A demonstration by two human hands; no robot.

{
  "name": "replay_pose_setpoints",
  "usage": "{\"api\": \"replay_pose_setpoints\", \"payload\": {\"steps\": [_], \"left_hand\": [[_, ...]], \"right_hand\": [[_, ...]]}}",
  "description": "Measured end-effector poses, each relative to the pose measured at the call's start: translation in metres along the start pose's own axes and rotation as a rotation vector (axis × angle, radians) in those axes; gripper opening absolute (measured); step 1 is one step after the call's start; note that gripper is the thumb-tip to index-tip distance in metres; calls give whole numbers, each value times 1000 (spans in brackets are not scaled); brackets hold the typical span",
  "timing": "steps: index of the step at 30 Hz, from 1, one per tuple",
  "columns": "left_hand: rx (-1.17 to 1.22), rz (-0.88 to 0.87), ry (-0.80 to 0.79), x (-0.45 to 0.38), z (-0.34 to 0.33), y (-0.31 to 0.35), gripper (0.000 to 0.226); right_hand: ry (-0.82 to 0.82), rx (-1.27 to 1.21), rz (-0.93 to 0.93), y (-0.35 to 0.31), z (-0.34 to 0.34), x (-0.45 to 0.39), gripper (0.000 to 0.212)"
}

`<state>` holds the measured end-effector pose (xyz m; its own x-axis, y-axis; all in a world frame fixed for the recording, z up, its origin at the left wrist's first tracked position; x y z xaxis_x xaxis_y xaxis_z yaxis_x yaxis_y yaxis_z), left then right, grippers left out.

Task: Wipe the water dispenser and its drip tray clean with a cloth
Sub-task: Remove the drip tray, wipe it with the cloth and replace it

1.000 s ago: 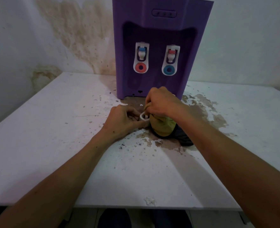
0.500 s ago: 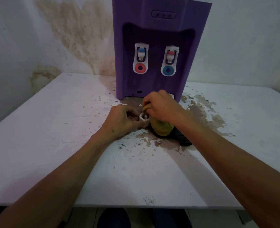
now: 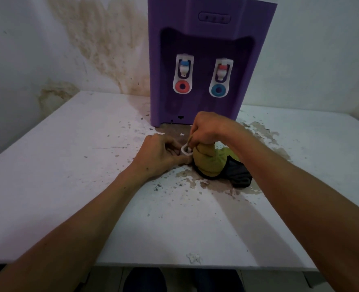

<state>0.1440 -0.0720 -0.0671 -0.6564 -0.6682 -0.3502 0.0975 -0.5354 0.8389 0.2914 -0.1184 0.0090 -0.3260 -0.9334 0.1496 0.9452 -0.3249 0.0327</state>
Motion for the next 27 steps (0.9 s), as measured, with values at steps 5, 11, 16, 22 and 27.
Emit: {"api": "replay_pose_setpoints", "payload": {"steps": [5, 11, 16, 22, 27], "left_hand": [[-4, -11, 12, 2, -1, 0, 31], [-46, 9, 34, 4, -4, 4, 29], [-8, 25, 32, 7, -4, 5, 33], [-17, 62, 41, 2, -5, 2, 33], [-64, 64, 16, 3, -7, 7, 31]], "right_hand": [[153, -103, -81, -3, -15, 10, 21], [93, -49, -43, -9, -11, 20, 30], [-58, -124, -49, 7, -5, 15, 24], [108, -354, -107, 44, 10, 26, 13], [175, -276, -5, 38, 1, 29, 11]]}}
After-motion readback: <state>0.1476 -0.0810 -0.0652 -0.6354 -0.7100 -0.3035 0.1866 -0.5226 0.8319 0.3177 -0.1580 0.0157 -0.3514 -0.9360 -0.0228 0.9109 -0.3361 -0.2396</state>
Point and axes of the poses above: each hand's wrist, its own x-axis away from the middle knuckle, its own z-axis out of the back of the hand, y = z × x, the point moved 3 cm from there along -x, towards the middle knuckle, and after that the axes turned 14 degrees about x, right-handed, at the moved point
